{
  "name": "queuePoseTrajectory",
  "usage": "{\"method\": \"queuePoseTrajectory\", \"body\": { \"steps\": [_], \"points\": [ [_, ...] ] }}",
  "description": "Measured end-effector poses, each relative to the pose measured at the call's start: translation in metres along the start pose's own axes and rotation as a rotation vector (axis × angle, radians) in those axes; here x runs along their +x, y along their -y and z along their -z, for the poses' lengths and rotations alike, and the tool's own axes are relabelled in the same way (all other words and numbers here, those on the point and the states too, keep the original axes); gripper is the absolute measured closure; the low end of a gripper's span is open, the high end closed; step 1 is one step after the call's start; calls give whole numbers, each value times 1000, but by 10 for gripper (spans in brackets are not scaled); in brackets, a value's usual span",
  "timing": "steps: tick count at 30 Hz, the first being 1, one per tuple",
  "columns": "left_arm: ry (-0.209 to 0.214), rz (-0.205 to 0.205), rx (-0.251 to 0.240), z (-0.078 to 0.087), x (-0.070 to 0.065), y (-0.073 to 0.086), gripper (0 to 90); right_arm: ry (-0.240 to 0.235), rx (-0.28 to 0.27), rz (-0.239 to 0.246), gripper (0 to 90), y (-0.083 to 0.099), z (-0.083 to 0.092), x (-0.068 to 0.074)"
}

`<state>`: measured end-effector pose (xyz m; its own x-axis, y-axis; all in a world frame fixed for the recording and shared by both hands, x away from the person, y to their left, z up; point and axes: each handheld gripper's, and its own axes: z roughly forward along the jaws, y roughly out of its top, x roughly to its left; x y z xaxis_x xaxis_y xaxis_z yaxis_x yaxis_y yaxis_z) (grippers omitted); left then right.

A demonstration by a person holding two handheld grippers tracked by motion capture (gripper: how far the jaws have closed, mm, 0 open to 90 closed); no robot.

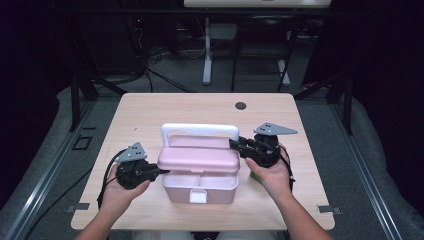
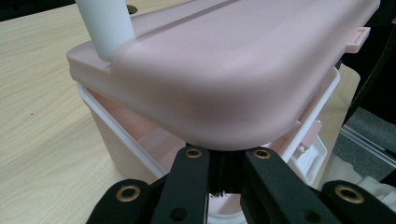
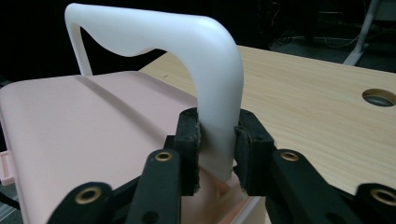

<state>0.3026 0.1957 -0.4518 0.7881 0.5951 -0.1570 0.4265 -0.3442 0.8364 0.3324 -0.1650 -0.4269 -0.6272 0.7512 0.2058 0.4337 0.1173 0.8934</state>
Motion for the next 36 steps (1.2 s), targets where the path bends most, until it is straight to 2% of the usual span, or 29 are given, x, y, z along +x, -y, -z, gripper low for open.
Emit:
{"method": "queuePoseTrajectory", "body": {
  "steps": [2,6,14,19,28,34,36],
  "points": [
    [-1,0,-1,0,0,0,898,2,-5,-8,681,0,1,-2],
    [-1,-2,0,0,0,-1,898,16,-11,-10,691,1,8,-5],
    [-7,-3,-3,2,1,-9,898,56,-36,23,786,14,29,-4],
    [-20,-8,-14,4,3,-19,898,58,-28,13,868,27,37,-4],
    [-37,-14,-16,6,8,-36,898,46,8,29,900,47,34,3],
    [-45,-10,-23,6,12,-45,898,14,66,67,900,62,18,17],
    [-46,-8,-26,6,12,-46,898,12,69,73,900,63,16,18]
  ]
}}
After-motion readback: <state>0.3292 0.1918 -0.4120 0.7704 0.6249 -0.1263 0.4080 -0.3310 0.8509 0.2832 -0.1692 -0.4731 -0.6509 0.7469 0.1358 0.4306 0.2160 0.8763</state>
